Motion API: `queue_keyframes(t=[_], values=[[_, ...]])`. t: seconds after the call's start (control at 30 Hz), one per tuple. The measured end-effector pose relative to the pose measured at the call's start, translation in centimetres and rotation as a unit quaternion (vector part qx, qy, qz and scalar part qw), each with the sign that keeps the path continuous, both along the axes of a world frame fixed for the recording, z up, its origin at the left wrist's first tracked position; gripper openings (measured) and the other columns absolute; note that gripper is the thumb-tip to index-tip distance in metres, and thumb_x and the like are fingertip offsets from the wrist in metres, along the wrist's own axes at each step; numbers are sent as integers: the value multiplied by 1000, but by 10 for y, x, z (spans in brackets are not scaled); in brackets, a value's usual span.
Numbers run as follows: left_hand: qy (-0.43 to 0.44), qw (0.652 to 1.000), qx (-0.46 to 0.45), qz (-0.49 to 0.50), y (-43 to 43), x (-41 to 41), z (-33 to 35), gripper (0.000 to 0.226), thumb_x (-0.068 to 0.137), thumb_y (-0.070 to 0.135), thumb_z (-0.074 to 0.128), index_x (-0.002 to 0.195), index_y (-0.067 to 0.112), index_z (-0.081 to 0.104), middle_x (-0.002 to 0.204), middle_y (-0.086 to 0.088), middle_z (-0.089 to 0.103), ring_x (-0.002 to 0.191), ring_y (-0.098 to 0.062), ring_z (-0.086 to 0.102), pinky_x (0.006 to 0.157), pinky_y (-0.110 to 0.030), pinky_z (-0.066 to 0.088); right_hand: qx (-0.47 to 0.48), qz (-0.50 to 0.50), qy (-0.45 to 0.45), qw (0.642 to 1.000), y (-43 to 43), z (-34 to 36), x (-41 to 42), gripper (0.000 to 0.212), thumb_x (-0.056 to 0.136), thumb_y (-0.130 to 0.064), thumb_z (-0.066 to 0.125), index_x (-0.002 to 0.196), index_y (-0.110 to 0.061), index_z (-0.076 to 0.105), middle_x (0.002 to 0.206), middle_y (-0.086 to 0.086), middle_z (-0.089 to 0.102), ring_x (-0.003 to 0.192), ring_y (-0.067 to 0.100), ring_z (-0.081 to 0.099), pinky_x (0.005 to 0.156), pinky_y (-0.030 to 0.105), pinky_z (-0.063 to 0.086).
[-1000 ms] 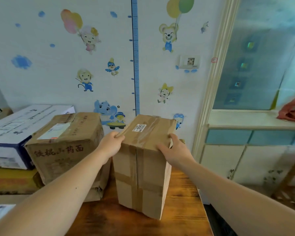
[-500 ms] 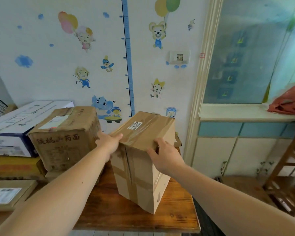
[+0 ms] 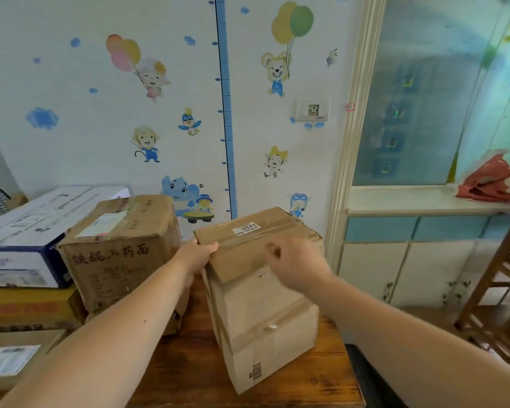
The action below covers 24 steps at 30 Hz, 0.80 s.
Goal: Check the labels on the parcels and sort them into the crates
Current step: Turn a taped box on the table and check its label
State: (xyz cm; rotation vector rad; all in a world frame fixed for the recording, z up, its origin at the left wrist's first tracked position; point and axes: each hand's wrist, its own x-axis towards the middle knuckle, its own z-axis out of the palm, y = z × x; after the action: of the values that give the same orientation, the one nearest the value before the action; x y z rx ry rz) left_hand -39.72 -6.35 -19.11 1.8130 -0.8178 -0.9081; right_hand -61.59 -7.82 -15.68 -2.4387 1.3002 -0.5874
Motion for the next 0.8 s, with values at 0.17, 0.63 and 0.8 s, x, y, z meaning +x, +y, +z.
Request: queue_keyframes(t=[0.17,0.63,0.8], values=[[36,998,-7,-48,5,-1,-3,21,104,28,42,124,28,48,103,-4,59,87,-24,56,68,-35,48,107,-189,-13,976,-52,19,-21,75,95,-56,46,153,-14,22,152,10,32,133,30,38,106,44,38],[67,995,22,-69,4,34,8,44,91,29,68,129,16,52,115,-15,68,104,-32,67,94,-51,53,315,-161,-9,935,-62,5,-11,73,90,-68,47,137,-12,47,126,11,57,90,27,59,76,36,52],[20,998,26,-59,0,21,3,35,95,37,60,121,15,53,111,-13,66,104,-31,65,98,-48,51,341,-170,-111,918,-70,-15,-1,55,98,-51,42,134,-10,51,128,16,59,111,36,58,93,46,51]])
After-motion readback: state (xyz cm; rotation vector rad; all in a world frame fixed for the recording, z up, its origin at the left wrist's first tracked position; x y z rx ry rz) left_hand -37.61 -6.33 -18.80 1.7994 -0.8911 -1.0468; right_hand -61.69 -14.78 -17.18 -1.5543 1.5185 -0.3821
